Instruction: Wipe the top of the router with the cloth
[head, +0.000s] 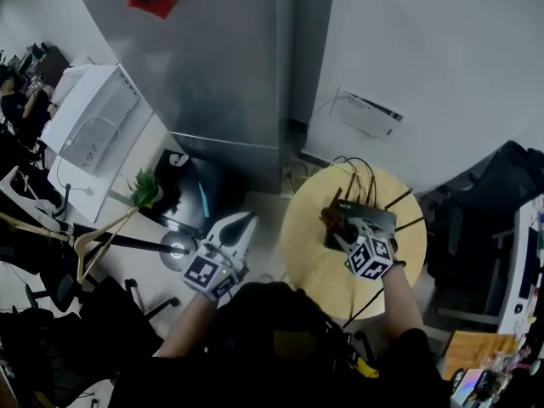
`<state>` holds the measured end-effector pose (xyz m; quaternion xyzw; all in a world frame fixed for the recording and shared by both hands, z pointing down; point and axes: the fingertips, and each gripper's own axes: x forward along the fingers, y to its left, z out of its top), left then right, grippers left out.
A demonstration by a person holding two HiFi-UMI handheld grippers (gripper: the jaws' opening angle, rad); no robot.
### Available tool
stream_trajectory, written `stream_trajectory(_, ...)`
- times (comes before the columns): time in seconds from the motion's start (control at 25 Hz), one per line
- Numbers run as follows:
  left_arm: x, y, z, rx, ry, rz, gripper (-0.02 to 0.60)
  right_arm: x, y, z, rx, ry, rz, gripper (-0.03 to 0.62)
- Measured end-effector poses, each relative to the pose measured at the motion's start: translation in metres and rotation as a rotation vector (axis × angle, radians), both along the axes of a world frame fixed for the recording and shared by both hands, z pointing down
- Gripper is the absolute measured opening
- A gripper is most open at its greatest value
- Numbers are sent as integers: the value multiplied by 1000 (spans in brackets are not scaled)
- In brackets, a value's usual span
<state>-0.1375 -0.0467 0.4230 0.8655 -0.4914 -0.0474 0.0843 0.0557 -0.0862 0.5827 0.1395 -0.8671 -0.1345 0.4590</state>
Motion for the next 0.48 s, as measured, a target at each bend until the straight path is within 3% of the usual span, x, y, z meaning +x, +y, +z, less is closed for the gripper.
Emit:
stream_trajectory(0.28,9,-15,0,14,-64,-9,-3,2,-22,70,-112,179,-57,61)
stream_trajectory(0.48,14,-18,1,3,-23,-40,-3,9,-34,101,-88,334,-56,61)
